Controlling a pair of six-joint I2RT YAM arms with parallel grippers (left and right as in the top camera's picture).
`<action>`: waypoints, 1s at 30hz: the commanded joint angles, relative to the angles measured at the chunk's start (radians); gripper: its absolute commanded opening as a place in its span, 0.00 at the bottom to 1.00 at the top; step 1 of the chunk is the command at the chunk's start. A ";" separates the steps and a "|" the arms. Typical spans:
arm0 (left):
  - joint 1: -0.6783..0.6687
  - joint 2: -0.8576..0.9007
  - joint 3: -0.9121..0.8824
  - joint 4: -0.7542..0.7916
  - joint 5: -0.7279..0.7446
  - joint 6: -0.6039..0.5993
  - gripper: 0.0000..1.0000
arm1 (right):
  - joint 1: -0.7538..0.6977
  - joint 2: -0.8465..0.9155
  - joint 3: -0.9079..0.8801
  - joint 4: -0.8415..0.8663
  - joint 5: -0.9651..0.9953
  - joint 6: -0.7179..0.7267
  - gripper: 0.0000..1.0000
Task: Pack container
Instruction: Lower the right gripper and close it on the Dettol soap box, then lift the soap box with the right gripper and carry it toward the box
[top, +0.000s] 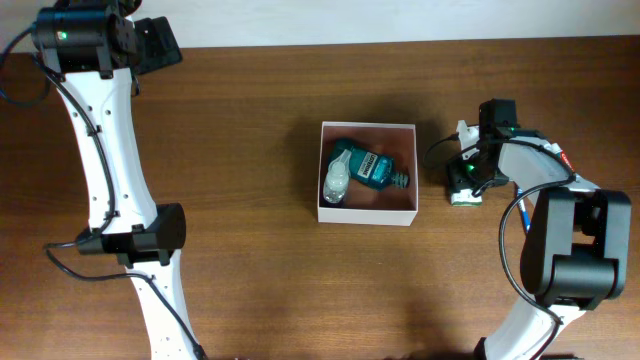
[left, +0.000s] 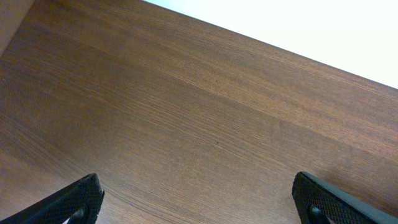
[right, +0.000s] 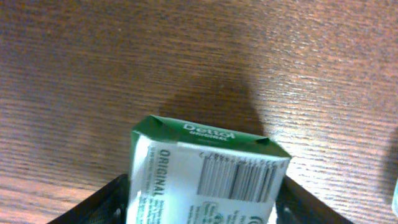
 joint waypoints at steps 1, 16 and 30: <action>0.002 -0.021 -0.004 -0.001 0.007 -0.013 0.99 | 0.004 0.016 -0.008 0.003 0.015 0.009 0.66; 0.002 -0.021 -0.004 -0.001 0.007 -0.013 0.99 | 0.004 0.015 0.038 -0.026 0.011 0.030 0.57; 0.002 -0.021 -0.004 -0.001 0.007 -0.013 0.99 | 0.005 0.015 0.363 -0.321 -0.021 0.035 0.40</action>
